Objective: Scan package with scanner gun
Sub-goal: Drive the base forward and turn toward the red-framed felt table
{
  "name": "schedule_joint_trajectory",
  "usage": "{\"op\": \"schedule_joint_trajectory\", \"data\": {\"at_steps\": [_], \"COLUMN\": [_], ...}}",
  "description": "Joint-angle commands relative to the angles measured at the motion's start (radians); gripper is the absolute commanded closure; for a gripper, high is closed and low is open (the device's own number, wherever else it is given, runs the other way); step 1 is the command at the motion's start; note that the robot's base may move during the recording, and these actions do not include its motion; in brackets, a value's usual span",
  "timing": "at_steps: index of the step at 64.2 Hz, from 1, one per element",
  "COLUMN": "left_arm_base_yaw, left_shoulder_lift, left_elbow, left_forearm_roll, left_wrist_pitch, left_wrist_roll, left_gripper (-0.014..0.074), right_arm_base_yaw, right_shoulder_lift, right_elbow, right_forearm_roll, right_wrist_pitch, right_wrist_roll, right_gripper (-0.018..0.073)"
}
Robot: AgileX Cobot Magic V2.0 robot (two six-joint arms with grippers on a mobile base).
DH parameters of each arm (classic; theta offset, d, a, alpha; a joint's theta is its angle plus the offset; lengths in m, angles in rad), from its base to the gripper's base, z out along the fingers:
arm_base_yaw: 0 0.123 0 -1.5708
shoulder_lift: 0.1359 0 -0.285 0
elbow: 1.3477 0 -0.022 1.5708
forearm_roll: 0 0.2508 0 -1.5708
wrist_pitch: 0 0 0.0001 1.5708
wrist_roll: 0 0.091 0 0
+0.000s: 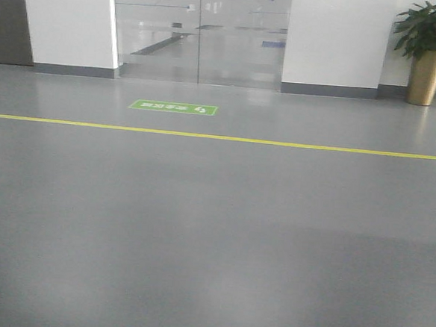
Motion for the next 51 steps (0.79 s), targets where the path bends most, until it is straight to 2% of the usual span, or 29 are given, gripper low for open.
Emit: {"op": "schedule_joint_trajectory", "data": {"at_steps": [1, 51], "left_arm_base_yaw": [0.002, 0.002], "left_shoulder_lift": [-0.004, -0.004], "left_elbow": [-0.003, -0.003], "left_forearm_roll": [-0.002, -0.002], "left_wrist_pitch": [-0.016, -0.016], "left_wrist_roll": [0.002, 0.002], "left_gripper": [0.0707, 0.0707], "right_arm_base_yaw": [-0.002, -0.002], "right_shoulder_lift": [-0.003, -0.003], "right_elbow": [-0.001, -0.001], "right_forearm_roll": [-0.005, -0.005], "right_wrist_pitch": [-0.016, -0.016], "right_wrist_roll": [-0.002, -0.002], "right_gripper": [0.0712, 0.0712]}}
